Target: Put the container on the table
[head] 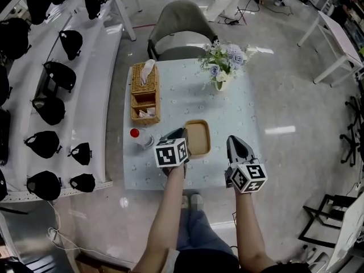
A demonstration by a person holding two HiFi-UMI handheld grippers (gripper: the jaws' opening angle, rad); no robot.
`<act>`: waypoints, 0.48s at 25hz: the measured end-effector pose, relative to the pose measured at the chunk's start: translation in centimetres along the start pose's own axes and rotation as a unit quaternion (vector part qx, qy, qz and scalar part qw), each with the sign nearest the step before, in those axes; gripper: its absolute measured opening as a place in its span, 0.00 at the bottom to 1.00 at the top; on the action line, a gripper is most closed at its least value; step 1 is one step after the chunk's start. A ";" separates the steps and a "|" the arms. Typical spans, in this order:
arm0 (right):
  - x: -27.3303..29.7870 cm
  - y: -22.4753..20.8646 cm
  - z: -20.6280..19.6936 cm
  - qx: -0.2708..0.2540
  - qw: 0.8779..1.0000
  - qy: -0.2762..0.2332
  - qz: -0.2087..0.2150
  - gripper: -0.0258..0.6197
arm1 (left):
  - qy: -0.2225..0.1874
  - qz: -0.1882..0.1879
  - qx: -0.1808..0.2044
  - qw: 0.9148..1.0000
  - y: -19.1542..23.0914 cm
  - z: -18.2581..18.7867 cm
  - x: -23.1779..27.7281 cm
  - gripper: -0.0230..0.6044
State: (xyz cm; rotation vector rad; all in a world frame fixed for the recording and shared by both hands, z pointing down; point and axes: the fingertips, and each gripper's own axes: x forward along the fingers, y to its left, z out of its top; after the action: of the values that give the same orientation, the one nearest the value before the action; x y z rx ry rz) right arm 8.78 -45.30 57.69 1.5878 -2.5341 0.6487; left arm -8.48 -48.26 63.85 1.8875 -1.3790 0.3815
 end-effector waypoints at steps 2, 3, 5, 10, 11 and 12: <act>-0.9 0.2 1.0 -0.004 1.000 -0.010 -0.001 0.04 | -0.040 -0.009 0.012 0.999 -1.0 1.9 -2.0 0.08; -1.4 0.3 1.4 -0.006 1.000 -0.015 -0.002 0.04 | -0.061 -0.015 0.021 0.998 -1.6 2.8 -3.0 0.07; -2.4 0.5 2.4 -0.009 1.000 -0.026 -0.004 0.04 | -0.102 -0.032 0.035 0.994 -2.9 4.4 -5.1 0.06; -5.6 1.0 4.9 -0.016 0.998 -0.059 -0.013 0.04 | -0.191 -0.078 0.061 0.977 -5.9 7.3 -11.0 0.06; -6.3 1.1 5.4 -0.018 0.998 -0.066 -0.015 0.04 | -0.207 -0.085 0.072 0.972 -6.4 7.7 -12.2 0.05; -6.9 1.2 6.0 -0.020 0.997 -0.073 -0.017 0.04 | -0.222 -0.090 0.086 0.967 -6.9 8.1 -13.5 0.05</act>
State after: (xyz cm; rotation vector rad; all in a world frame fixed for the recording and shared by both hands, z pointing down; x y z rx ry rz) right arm 11.81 -41.35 49.92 1.7205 -2.5952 0.4928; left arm -8.72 -43.96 47.20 2.3195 -1.4751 -0.0205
